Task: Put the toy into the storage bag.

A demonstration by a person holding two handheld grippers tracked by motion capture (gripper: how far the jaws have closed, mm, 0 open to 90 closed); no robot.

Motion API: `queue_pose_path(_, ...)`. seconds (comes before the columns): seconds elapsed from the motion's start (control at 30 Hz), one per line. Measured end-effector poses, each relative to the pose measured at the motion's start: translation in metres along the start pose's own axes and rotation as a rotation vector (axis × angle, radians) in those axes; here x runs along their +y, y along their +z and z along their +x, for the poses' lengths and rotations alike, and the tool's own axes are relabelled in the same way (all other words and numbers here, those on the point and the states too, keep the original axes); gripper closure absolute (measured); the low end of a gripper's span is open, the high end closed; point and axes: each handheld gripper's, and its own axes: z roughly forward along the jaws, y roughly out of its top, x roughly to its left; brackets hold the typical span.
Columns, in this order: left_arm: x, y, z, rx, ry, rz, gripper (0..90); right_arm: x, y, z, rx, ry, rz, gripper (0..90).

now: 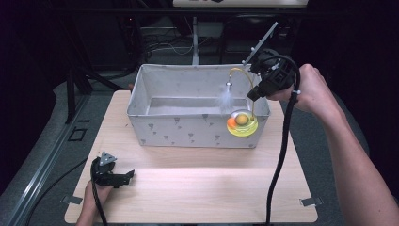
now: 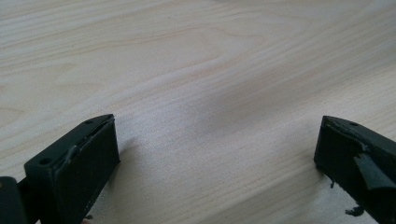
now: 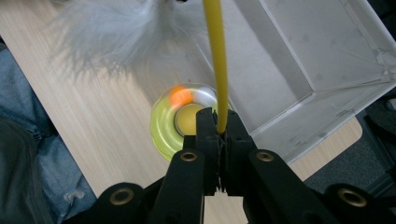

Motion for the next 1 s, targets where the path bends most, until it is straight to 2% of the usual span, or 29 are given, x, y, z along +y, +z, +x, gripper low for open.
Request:
queue_pose_path(0.37,0.0,0.0,0.0,0.0,0.0,0.0,0.0,0.009,-0.009,-0.006,-0.04,0.016,-0.014,88.0)
queue_pose_path(1.0,0.0,0.0,0.0,0.0,0.001,-0.001,0.0,0.019,-0.011,-0.032,-0.081,0.082,-0.046,88.1)
